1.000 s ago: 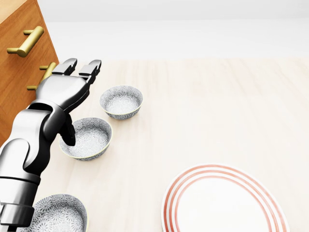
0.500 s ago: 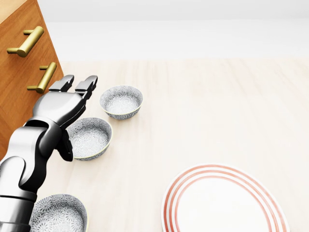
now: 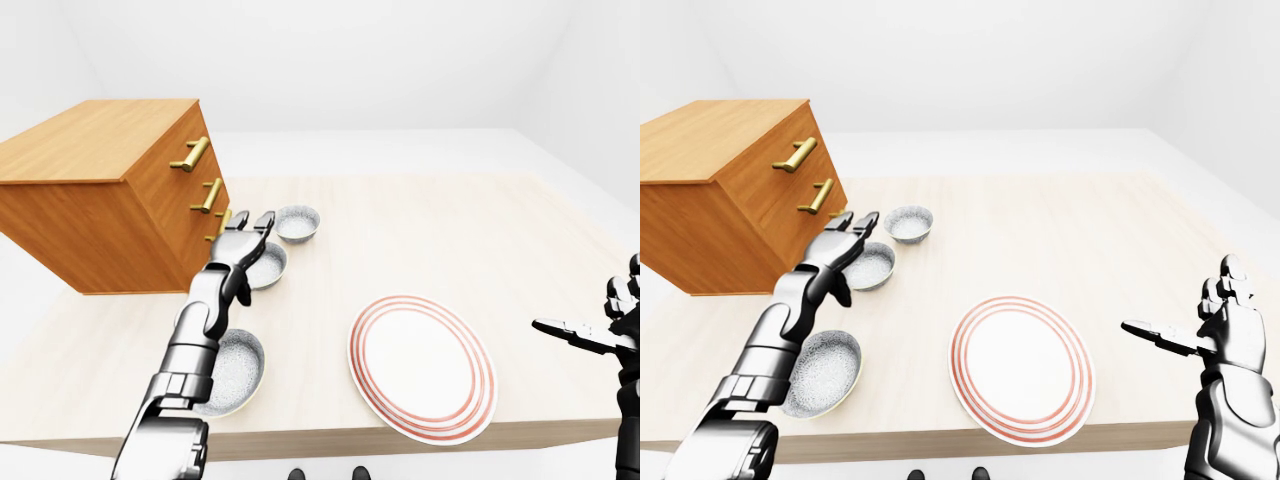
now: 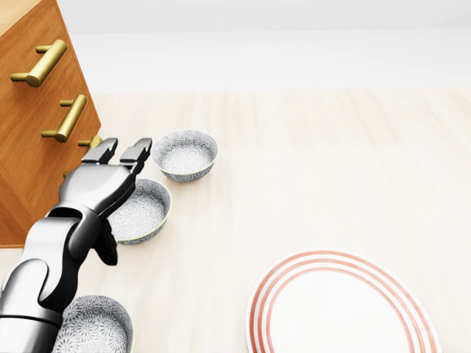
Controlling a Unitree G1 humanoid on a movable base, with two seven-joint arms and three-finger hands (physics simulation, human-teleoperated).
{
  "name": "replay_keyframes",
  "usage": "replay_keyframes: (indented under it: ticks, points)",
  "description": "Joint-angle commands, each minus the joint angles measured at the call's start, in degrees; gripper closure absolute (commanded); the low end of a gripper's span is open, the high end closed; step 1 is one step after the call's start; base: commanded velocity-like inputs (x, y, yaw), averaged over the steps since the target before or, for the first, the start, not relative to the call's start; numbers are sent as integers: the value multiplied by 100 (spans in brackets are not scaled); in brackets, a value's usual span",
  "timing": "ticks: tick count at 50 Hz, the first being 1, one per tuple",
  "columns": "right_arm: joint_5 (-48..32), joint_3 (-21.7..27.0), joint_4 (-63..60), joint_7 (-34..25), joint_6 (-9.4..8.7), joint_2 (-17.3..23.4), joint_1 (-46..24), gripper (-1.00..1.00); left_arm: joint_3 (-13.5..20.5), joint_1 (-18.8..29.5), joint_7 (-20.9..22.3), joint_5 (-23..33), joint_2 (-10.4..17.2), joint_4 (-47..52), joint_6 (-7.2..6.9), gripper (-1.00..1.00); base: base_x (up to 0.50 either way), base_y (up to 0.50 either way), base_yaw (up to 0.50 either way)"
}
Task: Put the bowl in the middle on the plate.
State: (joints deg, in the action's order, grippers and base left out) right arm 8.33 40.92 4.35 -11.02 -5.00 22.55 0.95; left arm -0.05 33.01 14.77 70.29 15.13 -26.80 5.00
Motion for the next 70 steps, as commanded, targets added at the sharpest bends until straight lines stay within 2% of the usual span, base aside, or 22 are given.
replay_keyframes:
  ticks: [1, 22, 38, 39, 42, 48, 60, 70]
  points:
    - [-10, 4, -52, -8, 0, -10, 15, -100, -52, -142, -213, -5, -60, -129, 0, -100, 0, 0, 0]
    - [-33, -34, 77, -11, 0, -1, 1, -100, -185, -220, -421, -37, -292, -173, 0, -100, 0, 0, 0]
    - [-36, -21, 15, -29, 0, -10, 21, -100, -225, -127, -578, -51, -348, -328, 0, -100, 0, 0, 0]
    - [-53, -38, 96, -43, 0, -6, 5, -100, -261, -408, -782, -78, -481, -249, 0, -100, 0, 0, 0]
    - [-49, -35, 47, -46, 0, -6, 24, -100, -306, -426, -846, -68, -483, -359, 0, -100, 0, 0, 0]
    - [-63, -30, 70, -51, 0, -8, 8, -100, -297, -321, -669, -100, -491, -229, 0, -100, 0, 0, 0]
    - [-66, -31, 36, -52, 0, -16, 12, -100, -330, -174, -867, -103, -518, -580, 0, -100, 0, 0, 0]
    - [-76, -29, 57, -68, 0, -18, 7, -100, -373, -286, -892, -102, -581, -493, 0, -100, 0, 0, 0]
